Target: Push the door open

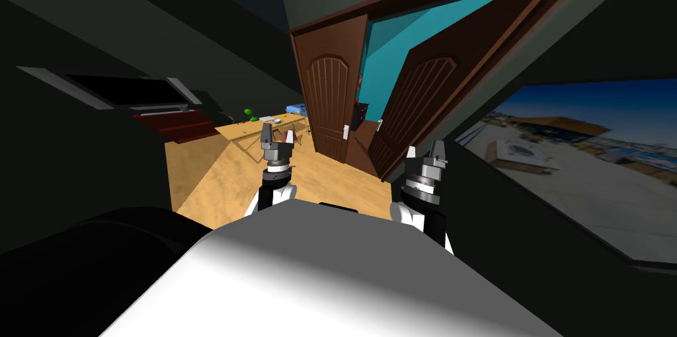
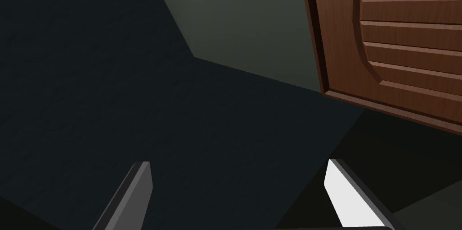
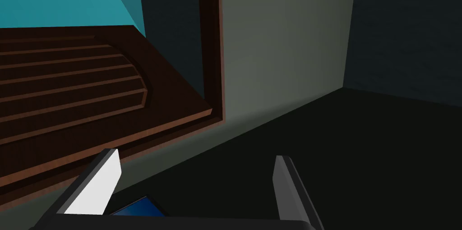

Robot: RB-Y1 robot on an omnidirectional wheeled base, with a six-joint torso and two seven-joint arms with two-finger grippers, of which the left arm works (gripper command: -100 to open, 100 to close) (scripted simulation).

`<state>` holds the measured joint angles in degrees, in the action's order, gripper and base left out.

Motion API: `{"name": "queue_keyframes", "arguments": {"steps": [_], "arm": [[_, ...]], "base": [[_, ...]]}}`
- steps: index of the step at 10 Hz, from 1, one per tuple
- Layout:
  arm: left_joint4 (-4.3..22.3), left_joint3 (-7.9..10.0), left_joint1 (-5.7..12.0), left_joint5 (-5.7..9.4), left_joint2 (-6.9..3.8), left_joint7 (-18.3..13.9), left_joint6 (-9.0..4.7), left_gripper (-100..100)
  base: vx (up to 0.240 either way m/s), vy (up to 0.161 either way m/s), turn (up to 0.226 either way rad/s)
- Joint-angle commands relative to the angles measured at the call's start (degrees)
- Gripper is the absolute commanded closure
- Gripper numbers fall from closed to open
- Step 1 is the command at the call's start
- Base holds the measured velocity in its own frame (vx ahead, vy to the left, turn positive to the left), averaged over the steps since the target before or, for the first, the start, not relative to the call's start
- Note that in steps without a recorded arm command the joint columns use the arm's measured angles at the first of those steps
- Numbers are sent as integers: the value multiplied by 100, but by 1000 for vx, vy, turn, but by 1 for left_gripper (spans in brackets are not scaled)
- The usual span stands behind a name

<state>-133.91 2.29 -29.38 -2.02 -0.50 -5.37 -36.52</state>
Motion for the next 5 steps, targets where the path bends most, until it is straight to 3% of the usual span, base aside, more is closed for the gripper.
{"name": "queue_keyframes", "arguments": {"steps": [1, 5], "arm": [[228, 1, 134, 4, -36, -1, 18, -100], [723, 2, 424, 13, -101, -5, 56, -100]], "base": [[149, 29, -18], [38, 2, -36]]}}
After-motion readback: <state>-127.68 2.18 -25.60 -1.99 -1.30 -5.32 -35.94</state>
